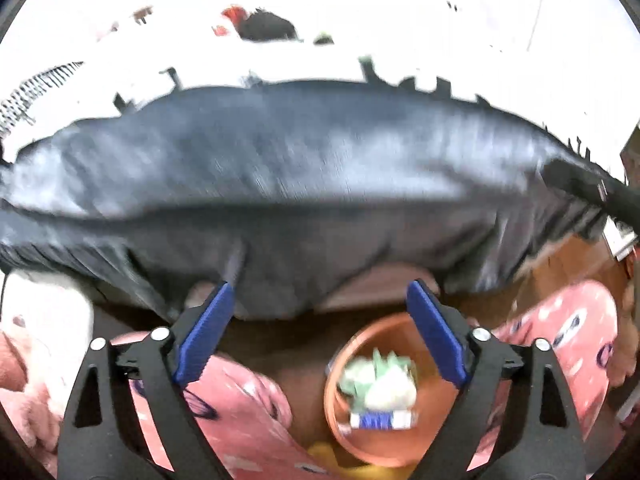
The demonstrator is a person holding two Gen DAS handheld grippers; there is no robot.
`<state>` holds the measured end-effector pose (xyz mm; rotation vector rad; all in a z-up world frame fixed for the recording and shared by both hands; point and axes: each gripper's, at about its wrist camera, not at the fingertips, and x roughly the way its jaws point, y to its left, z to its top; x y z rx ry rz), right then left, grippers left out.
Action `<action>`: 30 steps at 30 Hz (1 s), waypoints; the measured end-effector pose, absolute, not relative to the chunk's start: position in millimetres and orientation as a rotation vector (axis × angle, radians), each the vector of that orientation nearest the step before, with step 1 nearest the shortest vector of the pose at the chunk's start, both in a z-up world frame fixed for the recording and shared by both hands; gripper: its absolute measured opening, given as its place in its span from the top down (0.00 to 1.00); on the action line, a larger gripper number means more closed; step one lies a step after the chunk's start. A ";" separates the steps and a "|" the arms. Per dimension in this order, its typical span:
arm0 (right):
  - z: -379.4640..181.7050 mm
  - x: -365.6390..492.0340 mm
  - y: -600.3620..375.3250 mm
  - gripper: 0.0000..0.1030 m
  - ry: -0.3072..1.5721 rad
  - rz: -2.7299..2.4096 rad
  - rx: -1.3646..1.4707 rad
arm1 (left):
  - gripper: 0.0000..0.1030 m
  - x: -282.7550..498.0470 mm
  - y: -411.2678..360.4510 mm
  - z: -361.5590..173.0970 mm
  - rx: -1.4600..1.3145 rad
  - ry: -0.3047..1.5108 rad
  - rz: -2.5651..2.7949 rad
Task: Collect trash
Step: 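Grasp the green-capped white jar with the right gripper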
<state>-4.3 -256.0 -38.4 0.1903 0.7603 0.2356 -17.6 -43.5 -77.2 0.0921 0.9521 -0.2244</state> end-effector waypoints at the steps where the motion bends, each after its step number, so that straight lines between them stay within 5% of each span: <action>1: -28.5 7.4 -252.7 0.05 0.737 0.248 0.177 | 0.13 -17.9 -40.4 -67.2 0.091 0.919 -0.212; 13: -20.3 169.8 -167.2 0.09 0.792 0.196 -0.211 | 0.12 -13.9 -1.9 -47.9 0.009 0.897 -0.145; 18: -41.3 192.0 -153.9 0.52 0.880 0.219 -0.242 | 0.12 -11.9 3.7 -53.2 -0.005 0.910 -0.133; 30: -15.2 139.5 -207.1 0.54 0.771 0.184 -0.032 | 0.12 3.8 6.9 -44.6 -0.061 0.914 -0.131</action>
